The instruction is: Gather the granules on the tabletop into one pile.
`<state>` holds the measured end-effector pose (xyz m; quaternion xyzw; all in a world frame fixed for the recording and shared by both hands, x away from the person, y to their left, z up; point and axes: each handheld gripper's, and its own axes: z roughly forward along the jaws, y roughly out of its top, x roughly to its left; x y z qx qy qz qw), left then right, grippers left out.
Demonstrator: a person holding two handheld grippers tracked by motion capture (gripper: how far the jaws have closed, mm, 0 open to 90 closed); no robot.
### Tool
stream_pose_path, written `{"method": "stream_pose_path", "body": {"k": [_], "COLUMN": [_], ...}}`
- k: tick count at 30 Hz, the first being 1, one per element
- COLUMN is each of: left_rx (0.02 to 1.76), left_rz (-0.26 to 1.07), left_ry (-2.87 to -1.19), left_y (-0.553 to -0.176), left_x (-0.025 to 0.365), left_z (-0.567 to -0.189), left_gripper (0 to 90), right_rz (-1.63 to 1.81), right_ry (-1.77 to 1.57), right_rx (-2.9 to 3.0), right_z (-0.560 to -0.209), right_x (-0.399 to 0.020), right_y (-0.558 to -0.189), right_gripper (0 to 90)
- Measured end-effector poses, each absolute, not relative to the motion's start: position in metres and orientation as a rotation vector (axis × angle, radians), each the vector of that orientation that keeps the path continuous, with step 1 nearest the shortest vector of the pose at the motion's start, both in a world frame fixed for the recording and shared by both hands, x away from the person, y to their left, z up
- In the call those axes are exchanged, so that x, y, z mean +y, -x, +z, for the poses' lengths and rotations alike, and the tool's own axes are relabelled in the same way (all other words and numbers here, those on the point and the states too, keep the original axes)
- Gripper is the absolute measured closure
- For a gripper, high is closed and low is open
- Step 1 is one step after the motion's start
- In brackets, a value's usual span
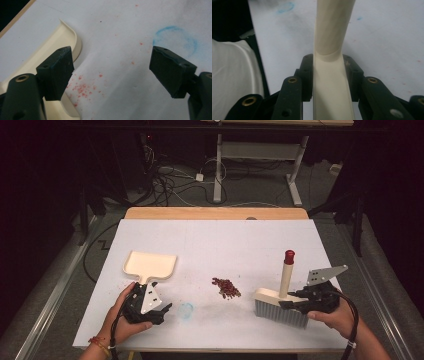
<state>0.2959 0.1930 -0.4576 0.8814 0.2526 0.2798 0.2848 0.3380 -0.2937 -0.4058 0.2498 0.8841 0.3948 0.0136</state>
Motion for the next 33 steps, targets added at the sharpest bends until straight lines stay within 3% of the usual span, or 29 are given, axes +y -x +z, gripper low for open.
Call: {"method": "stream_pose_path", "body": {"k": [5,11,17,20,29,33], "left_rx": [0.657,0.637,0.638,0.644,0.644,0.644], "left_rz": [0.751,0.752,0.745,0.742,0.750,0.752], "left_ry": [-2.378,-2.406,-2.399,-2.383,-2.380,-2.380], "left_y": [-0.295,-0.295,-0.294,-0.294,-0.292,-0.293], "left_x": [0.187,0.184,0.186,0.187,0.190,0.189], "left_z": [-0.461,-0.464,-0.464,-0.462,-0.460,-0.460], "left_gripper": [18.8,18.8,18.8,18.8,18.8,18.8], "right_rz": [1.174,1.099,1.184,1.075,1.017,0.939], "right_ry": [-0.795,-0.760,-0.784,-0.849,-0.943,-1.013], "right_rx": [2.769,2.755,2.746,2.670,2.435,2.397], "right_z": [-0.407,-0.417,-0.427,-0.428,-0.430,-0.437], "right_x": [-0.294,-0.298,-0.306,-0.305,-0.292,-0.283], "right_y": [-0.358,-0.386,-0.410,-0.417,-0.416,-0.419], "right_gripper": [62.6,50.1,43.5,46.5,43.6,50.5]}}
